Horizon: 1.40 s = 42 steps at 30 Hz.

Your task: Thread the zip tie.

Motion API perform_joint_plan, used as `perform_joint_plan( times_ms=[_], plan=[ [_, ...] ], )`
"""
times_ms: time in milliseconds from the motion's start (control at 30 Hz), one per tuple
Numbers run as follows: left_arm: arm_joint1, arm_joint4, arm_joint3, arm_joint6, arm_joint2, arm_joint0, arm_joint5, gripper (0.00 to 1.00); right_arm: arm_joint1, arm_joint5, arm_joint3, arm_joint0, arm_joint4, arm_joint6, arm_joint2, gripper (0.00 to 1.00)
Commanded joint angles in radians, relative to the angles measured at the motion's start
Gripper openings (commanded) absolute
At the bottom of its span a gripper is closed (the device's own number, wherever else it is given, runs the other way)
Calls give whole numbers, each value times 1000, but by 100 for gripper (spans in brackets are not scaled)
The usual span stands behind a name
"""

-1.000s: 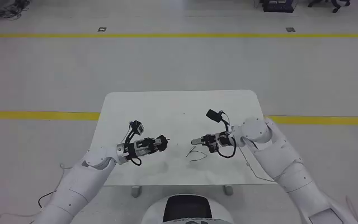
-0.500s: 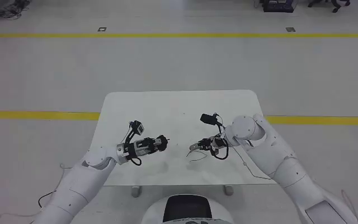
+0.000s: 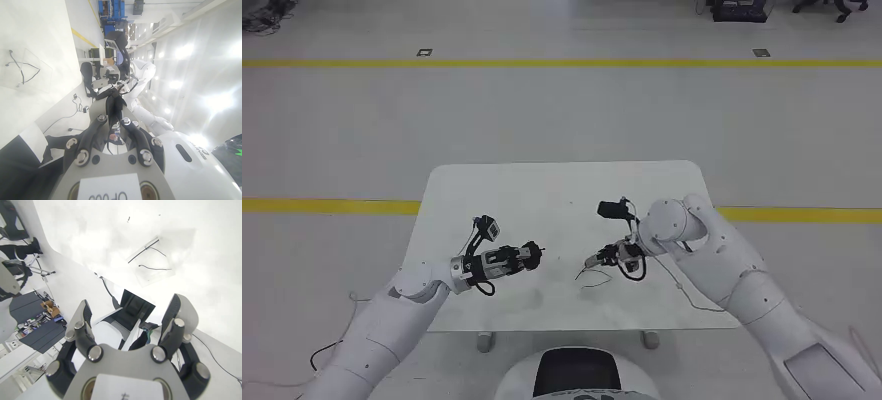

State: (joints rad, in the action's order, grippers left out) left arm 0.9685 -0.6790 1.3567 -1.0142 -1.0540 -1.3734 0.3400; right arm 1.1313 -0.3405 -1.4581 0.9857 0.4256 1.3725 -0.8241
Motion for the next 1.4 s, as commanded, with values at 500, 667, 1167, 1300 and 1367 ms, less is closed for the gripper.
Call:
perform_joint_plan(
  times_ms=[500, 667, 1167, 1300, 1367],
  plan=[
    [0, 0, 0, 0, 0, 0, 0, 0, 52, 0, 152, -104, 21, 14, 138, 100],
    [0, 0, 0, 0, 0, 0, 0, 0, 52, 0, 152, -104, 21, 14, 138, 100],
    [0, 0, 0, 0, 0, 0, 0, 0, 92, 0, 229, -187, 127, 18, 255, 100],
    [0, 0, 0, 0, 0, 0, 0, 0, 111, 0, 259, -212, 143, 18, 285, 100],
    [0, 0, 0, 0, 0, 0, 0, 0, 111, 0, 259, -212, 143, 18, 285, 100]
  ],
)
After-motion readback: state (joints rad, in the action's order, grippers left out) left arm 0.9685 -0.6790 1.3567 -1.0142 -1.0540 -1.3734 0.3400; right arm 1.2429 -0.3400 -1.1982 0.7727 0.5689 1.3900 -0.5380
